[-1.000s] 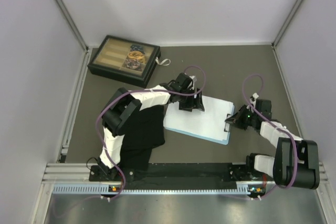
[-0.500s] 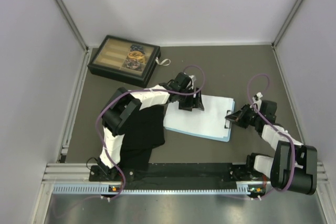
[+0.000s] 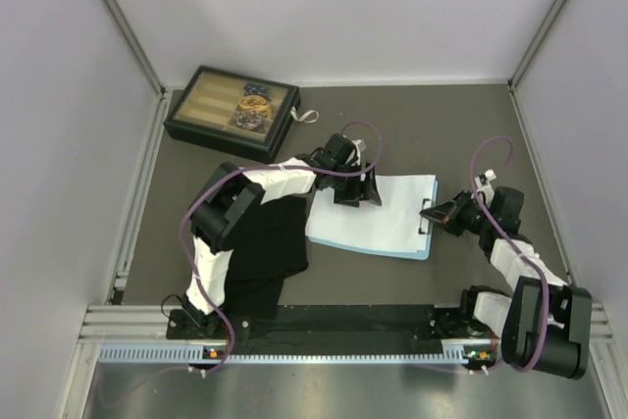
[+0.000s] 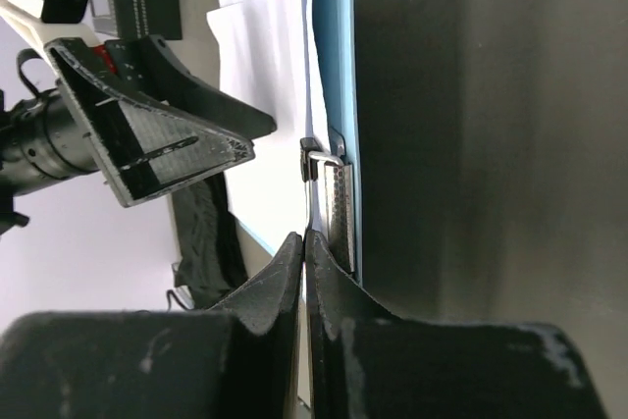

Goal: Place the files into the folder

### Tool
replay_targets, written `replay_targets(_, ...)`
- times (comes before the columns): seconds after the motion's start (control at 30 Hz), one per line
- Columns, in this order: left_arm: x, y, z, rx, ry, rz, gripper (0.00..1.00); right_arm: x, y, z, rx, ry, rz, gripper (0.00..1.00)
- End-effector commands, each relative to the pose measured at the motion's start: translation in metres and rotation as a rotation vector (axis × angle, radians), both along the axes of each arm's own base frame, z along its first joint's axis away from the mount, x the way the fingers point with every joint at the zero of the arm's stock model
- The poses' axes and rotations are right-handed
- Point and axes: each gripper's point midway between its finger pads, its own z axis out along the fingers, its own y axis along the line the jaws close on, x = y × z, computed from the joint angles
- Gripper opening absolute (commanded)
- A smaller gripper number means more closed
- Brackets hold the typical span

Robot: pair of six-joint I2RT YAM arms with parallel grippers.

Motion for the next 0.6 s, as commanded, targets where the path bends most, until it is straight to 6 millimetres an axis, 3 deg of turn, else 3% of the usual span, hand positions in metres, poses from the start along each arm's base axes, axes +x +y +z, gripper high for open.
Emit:
replay_targets(0.0, -0.019, 0.008, -0.052, 0.089, 0.086, -0.013, 0.76, -0.005, 0.019, 0.040, 0.118, -0.131, 0.115, 0.00)
replay_targets(0.37, -0.016, 0.007, -0.056, 0.090, 0.090, -0.009, 0.76, -0.003, 0.022, 0.069, 0.169, -0.204, 0.116, 0.00)
replay_targets(0.57, -0.020, 0.000, -0.049, 0.059, 0.092, -0.023, 0.76, -0.003, 0.022, 0.065, 0.180, -0.186, 0.108, 0.00)
